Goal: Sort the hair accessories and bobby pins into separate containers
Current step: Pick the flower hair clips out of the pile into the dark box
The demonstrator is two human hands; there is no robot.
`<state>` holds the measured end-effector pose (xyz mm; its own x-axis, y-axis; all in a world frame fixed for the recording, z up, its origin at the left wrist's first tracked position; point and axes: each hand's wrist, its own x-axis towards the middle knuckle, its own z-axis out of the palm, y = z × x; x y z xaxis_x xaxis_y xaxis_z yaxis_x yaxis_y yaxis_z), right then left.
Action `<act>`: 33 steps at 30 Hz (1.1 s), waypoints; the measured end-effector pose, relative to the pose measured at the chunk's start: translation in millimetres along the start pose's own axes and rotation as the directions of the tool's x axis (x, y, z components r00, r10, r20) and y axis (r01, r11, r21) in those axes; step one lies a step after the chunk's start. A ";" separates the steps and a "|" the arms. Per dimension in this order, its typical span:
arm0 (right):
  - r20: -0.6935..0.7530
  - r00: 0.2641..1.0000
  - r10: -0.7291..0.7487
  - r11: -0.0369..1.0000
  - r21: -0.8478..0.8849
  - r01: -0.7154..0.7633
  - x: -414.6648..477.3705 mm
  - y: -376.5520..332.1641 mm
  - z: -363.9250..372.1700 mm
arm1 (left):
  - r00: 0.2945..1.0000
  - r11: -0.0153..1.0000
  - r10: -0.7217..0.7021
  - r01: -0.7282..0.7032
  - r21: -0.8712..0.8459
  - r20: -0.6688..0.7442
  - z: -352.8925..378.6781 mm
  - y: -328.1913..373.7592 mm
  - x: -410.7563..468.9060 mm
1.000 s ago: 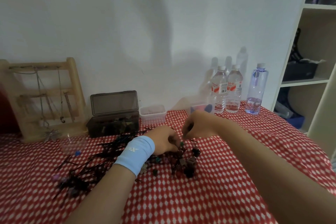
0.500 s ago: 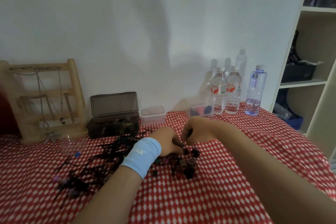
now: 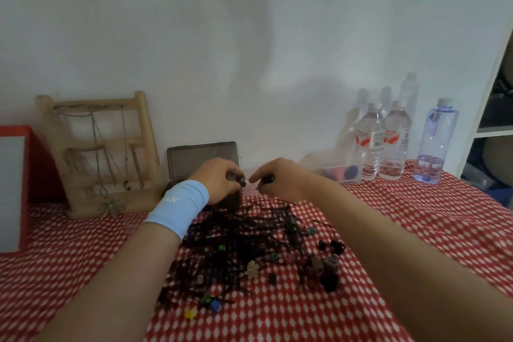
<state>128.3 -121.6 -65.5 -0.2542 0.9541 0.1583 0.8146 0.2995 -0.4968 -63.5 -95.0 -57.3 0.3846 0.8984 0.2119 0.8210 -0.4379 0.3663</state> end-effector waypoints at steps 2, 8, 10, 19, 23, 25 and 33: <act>-0.034 0.999 -0.043 0.999 0.007 0.043 25.8 -9.5 11.6 | 0.997 0.998 -0.055 0.055 0.002 -0.058 -5.0 -20.3 7.4; -0.056 0.998 -0.043 0.998 -0.047 0.041 90.5 -21.8 47.2 | 0.988 0.994 -0.110 0.107 -0.030 -0.104 -7.5 -64.4 26.2; -0.044 0.998 -0.035 0.997 -0.066 0.032 102.5 -22.6 54.6 | 0.990 0.994 -0.110 0.108 -0.026 -0.088 -4.9 -72.9 29.1; -0.098 0.993 -0.072 0.993 -0.104 0.061 87.6 -11.7 46.7 | 0.994 0.995 -0.069 0.063 -0.072 -0.088 -0.5 -71.1 13.8; -0.073 0.996 -0.051 0.995 -0.093 0.044 49.4 -4.1 25.2 | 0.997 0.985 0.000 -0.014 -0.171 -0.081 9.4 -36.8 -1.2; -0.033 0.999 -0.024 0.995 -0.096 0.021 27.0 -2.9 14.1 | 0.999 0.976 0.022 -0.028 -0.214 -0.029 18.4 -18.0 -10.1; 0.217 0.967 0.132 0.978 -0.190 -0.090 -64.4 5.5 -17.8 | 0.960 0.973 0.172 -0.132 -0.187 0.220 52.5 49.1 -47.2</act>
<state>158.4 -181.5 -63.2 -0.2518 0.9629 -0.0973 0.9185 0.2061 -0.3374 -19.3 -157.2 -96.9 0.6036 0.7944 0.0672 0.6694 -0.5508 0.4985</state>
